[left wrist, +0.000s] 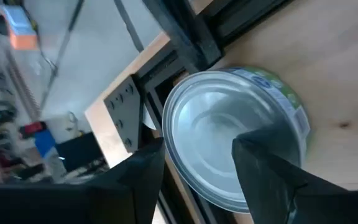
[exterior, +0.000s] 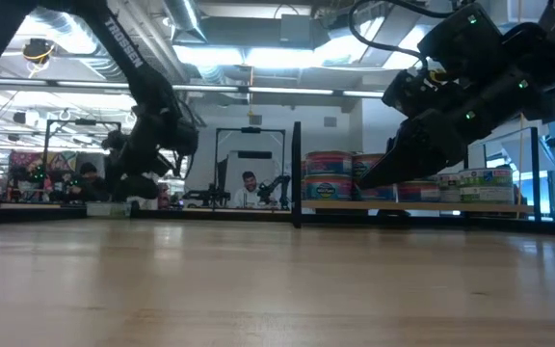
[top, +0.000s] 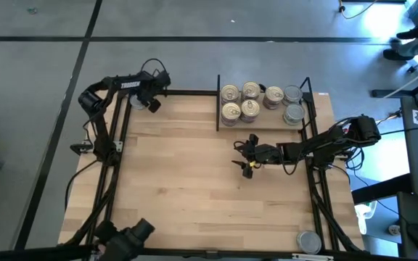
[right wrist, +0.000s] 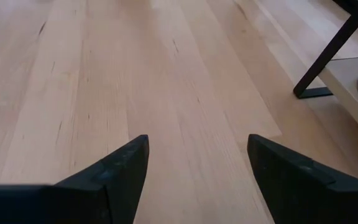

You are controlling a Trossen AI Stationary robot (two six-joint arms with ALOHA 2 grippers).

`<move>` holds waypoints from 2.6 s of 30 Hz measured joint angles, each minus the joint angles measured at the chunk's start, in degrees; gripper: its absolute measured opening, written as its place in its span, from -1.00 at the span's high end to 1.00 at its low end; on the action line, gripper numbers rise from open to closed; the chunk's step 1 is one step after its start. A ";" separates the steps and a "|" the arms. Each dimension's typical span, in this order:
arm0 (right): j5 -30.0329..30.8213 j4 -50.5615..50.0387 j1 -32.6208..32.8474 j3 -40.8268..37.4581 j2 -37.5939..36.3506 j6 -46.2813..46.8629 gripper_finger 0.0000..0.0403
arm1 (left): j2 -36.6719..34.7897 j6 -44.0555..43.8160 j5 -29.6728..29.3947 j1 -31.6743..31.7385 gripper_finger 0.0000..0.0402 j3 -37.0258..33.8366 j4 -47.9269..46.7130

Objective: Stack canned seafood by type on shelf
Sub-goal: Put the green tuna can on the shelf

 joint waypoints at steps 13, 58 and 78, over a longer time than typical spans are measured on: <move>-0.01 0.40 0.00 0.02 0.00 -0.33 -0.36 | 0.33 2.86 2.54 -8.93 0.05 0.35 -1.84; -1.96 2.47 0.00 0.02 -0.02 1.09 -0.36 | 3.45 -8.45 30.48 -63.80 0.04 0.81 42.13; -5.05 3.22 1.95 4.47 -0.02 4.44 -0.36 | -9.67 -5.46 25.70 -70.34 0.05 -17.69 61.70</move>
